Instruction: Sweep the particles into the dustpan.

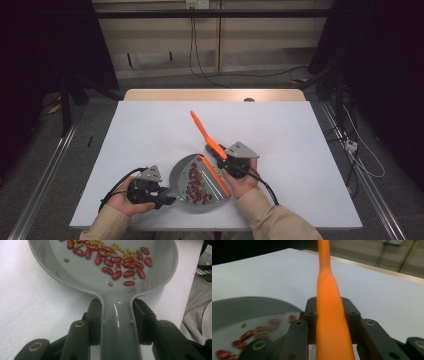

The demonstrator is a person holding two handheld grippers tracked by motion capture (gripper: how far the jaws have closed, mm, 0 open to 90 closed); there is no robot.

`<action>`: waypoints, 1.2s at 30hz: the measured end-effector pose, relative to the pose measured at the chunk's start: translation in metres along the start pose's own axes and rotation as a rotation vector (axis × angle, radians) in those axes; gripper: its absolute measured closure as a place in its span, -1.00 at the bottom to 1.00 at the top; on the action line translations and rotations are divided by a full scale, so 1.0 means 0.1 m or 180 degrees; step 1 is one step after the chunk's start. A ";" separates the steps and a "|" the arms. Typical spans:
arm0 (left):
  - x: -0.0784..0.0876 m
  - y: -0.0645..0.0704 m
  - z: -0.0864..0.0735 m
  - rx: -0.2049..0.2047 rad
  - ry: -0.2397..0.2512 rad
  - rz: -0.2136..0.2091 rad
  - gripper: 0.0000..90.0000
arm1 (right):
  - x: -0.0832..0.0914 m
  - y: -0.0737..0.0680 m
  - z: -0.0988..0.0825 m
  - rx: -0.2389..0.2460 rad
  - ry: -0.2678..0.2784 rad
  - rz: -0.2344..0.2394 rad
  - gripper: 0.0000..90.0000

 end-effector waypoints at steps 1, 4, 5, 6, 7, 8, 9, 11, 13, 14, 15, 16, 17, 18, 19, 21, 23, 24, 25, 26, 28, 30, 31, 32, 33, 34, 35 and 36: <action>0.00 0.00 0.00 0.0010 0.0000 0.0000 0.39 | -0.01 -0.05 0.00 -0.0021 -0.0011 0.0025 0.57; 0.00 -0.01 0.00 0.0005 -0.0015 -0.0007 0.39 | -0.02 -0.25 0.00 -0.0015 -0.0002 0.0158 0.57; 0.00 -0.01 0.00 0.0008 -0.0015 -0.0010 0.39 | -0.01 -0.30 0.01 0.0009 0.0023 0.0196 0.57; 0.00 -0.01 -0.01 0.0010 -0.0014 -0.0009 0.39 | 0.01 -0.34 0.02 0.0039 0.0062 0.0203 0.57; 0.00 0.00 0.00 0.0027 -0.0008 -0.0013 0.39 | 0.03 -0.38 0.04 0.0024 0.0078 0.0247 0.57; 0.00 -0.01 -0.01 0.0026 -0.0008 -0.0005 0.39 | 0.04 -0.44 0.05 0.0010 0.0105 0.0311 0.58; 0.00 -0.01 -0.01 0.0001 -0.0012 0.0003 0.39 | 0.06 -0.48 0.06 0.0036 0.0108 0.0327 0.58; 0.00 -0.01 -0.01 0.0007 0.0000 0.0003 0.39 | 0.08 -0.53 0.08 0.0027 0.0140 0.0383 0.58; 0.00 -0.01 -0.01 0.0009 -0.0006 0.0014 0.39 | 0.12 -0.50 0.12 -0.0036 0.0196 0.0392 0.58; 0.00 -0.01 -0.01 0.0007 0.0002 0.0008 0.39 | 0.14 -0.45 0.15 -0.0040 0.0215 0.0352 0.58; 0.00 -0.01 -0.01 0.0006 -0.0008 0.0008 0.39 | 0.17 -0.39 0.17 -0.0040 0.0218 0.0305 0.58; 0.00 -0.01 -0.01 0.0007 -0.0011 0.0006 0.39 | 0.20 -0.33 0.18 -0.0083 0.0244 0.0284 0.58; 0.00 -0.01 -0.01 0.0006 -0.0010 0.0002 0.39 | 0.22 -0.28 0.18 -0.0098 0.0248 0.0252 0.58; 0.00 -0.01 -0.01 0.0006 -0.0012 0.0011 0.39 | 0.26 -0.20 0.18 -0.0094 0.0235 0.0182 0.58; 0.00 -0.01 -0.01 0.0007 -0.0009 0.0008 0.39 | 0.28 -0.13 0.17 -0.0102 0.0237 0.0136 0.58; 0.00 0.00 0.00 0.0041 0.0021 -0.0014 0.39 | 0.32 -0.01 0.11 -0.0078 0.0161 0.0028 0.58; 0.01 -0.01 -0.01 0.0051 0.0006 0.0007 0.39 | 0.36 0.09 0.04 -0.0074 0.0095 -0.0062 0.58; 0.00 -0.01 -0.01 0.0061 0.0013 -0.0006 0.39 | 0.38 0.13 0.01 -0.0087 0.0079 -0.0084 0.58; 0.00 -0.01 -0.02 0.0040 -0.0004 -0.0006 0.39 | 0.39 0.15 -0.02 -0.0097 0.0054 -0.0101 0.58; -0.01 -0.01 -0.02 0.0040 0.0000 -0.0028 0.39 | 0.39 0.17 -0.04 -0.0066 0.0020 -0.0138 0.58; -0.01 -0.01 -0.01 0.0042 0.0010 0.0002 0.38 | 0.37 0.14 -0.11 -0.0063 -0.0035 -0.0115 0.58; -0.01 -0.01 -0.01 0.0075 0.0012 0.0052 0.38 | 0.34 0.04 -0.11 -0.0033 -0.0009 -0.0067 0.58; -0.02 -0.01 -0.01 0.0027 -0.0018 0.0067 0.38 | 0.32 -0.02 -0.11 -0.0005 -0.0007 -0.0037 0.57; -0.02 -0.01 0.00 0.0062 -0.0006 0.0082 0.38 | 0.31 -0.08 -0.11 0.0021 -0.0012 -0.0001 0.57; -0.03 -0.01 0.01 0.0055 0.0009 0.0088 0.38 | 0.29 -0.14 -0.11 0.0007 0.0013 0.0047 0.57; -0.04 -0.01 0.01 0.0051 0.0005 0.0088 0.38 | 0.28 -0.20 -0.11 -0.0027 0.0029 0.0107 0.57; -0.05 -0.01 0.01 0.0058 0.0015 0.0108 0.38 | 0.27 -0.24 -0.10 -0.0028 0.0043 0.0126 0.57; -0.05 -0.01 0.02 0.0050 0.0012 0.0125 0.37 | 0.26 -0.30 -0.09 -0.0019 0.0054 0.0181 0.57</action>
Point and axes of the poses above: each handheld gripper's, and its own axes: x roughly backward along the jaws, z roughly out of its top, y roughly to its right, the point moved 10 cm from there along -x, roughly forward along the jaws, and after that the axes turned 11 degrees about z, right-handed, at the moved point
